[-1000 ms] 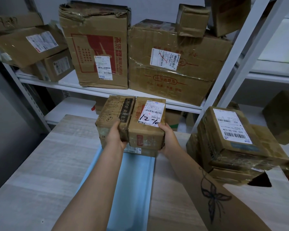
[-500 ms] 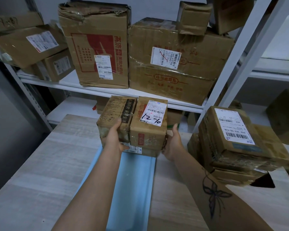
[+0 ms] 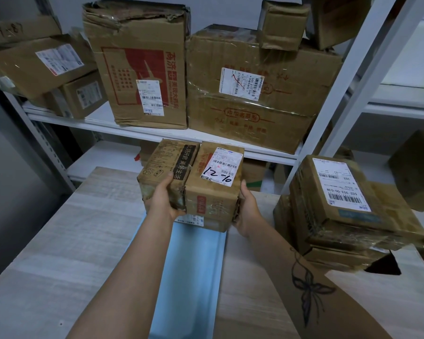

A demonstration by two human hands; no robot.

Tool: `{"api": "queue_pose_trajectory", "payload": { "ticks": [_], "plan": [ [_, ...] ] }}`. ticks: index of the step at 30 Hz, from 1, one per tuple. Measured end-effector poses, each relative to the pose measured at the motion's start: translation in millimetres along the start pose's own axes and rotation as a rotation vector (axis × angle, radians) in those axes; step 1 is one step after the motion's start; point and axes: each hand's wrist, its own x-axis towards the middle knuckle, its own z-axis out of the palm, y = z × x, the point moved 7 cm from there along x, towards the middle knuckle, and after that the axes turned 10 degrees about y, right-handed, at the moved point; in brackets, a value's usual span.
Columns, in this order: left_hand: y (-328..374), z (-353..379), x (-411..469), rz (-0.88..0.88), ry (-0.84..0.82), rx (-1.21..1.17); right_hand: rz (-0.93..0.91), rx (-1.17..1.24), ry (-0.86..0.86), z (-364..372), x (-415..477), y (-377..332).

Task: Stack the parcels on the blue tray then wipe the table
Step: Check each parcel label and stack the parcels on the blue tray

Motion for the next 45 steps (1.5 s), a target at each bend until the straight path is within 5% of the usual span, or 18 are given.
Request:
{"api": "queue_pose_trajectory", "payload": {
  "ticks": [5, 16, 18, 20, 24, 31, 35, 38, 42, 45],
  "plan": [
    [-8, -2, -13, 0.002, 0.053, 0.036, -0.028, -0.043, -0.006, -4, -4, -2],
    [-29, 19, -44, -0.025, -0.142, 0.033, -0.124, -0.078, 0.024, -10, -40, -30],
    [-34, 15, -46, 0.015, -0.071, -0.041, -0.139, -0.075, 0.088, -14, -36, -30],
    [-40, -1, -54, 0.032, 0.172, -0.061, -0.187, -0.089, 0.142, -19, -35, -32],
    [-23, -9, -100, 0.405, 0.450, 0.102, -0.398, -0.110, 0.193, -30, -43, -47],
    [-28, 48, -182, 1.043, 0.133, 0.324, -0.811, -0.116, 0.245, -57, -89, -93],
    [-57, 90, -204, 0.941, -0.187, 0.403, -0.900, -0.193, 0.196, -75, -110, -113],
    [-84, 110, -205, 0.840, -0.239, 0.526, -0.937, -0.344, 0.185, -92, -119, -119],
    [-118, 122, -203, 0.651, -0.200, 0.710, -1.121, -0.498, 0.522, -140, -134, -135],
    [-145, 127, -208, 0.429, -0.224, 0.763, -0.980, -0.545, 0.794, -191, -132, -141]
  ]
}}
